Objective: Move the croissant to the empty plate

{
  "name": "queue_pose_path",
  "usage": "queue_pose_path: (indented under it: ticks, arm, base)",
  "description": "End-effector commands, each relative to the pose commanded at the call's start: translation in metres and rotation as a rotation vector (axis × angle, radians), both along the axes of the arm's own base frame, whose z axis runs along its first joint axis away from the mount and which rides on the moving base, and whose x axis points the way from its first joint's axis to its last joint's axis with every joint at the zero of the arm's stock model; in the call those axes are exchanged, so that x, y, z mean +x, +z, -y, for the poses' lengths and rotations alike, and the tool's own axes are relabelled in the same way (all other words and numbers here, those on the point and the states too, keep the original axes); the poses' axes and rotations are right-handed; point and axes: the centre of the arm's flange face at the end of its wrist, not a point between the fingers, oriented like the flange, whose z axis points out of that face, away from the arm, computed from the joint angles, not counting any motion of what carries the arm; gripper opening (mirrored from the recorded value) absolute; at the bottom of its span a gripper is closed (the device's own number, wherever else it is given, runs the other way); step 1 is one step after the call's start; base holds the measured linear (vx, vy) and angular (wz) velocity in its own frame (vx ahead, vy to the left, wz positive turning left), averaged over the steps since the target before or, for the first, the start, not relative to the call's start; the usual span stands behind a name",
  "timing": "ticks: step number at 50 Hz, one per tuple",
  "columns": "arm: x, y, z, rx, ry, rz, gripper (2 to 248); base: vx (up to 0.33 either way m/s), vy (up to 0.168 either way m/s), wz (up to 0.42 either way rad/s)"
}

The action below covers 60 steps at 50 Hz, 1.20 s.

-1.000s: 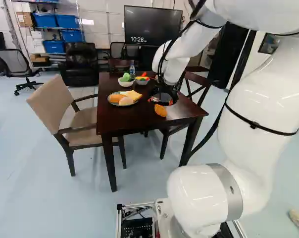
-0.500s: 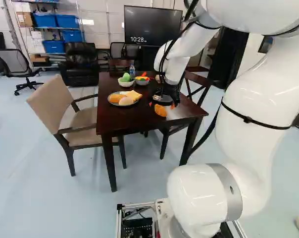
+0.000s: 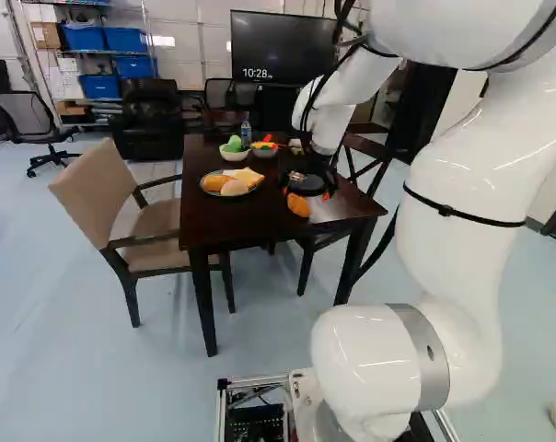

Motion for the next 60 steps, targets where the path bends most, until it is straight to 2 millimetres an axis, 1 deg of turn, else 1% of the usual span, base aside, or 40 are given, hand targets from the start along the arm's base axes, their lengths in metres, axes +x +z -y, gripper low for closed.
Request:
queue_pose_path:
  ticks: [6,15,46,60]
  arm:
    - [0.008,0.000,0.000,-0.008,0.023,-0.006,247]
    - [0.015,0.000,0.000,-0.046,0.118,-0.003,247]
    - [0.011,-0.002,-0.001,-0.133,0.445,-0.032,247]
    - [0.011,-0.002,-0.001,-0.118,0.452,-0.070,247]
  base:
    - [0.000,0.000,0.000]
    - [0.000,0.000,0.000]
    - [0.000,0.000,0.000]
    - [0.000,0.000,0.000]
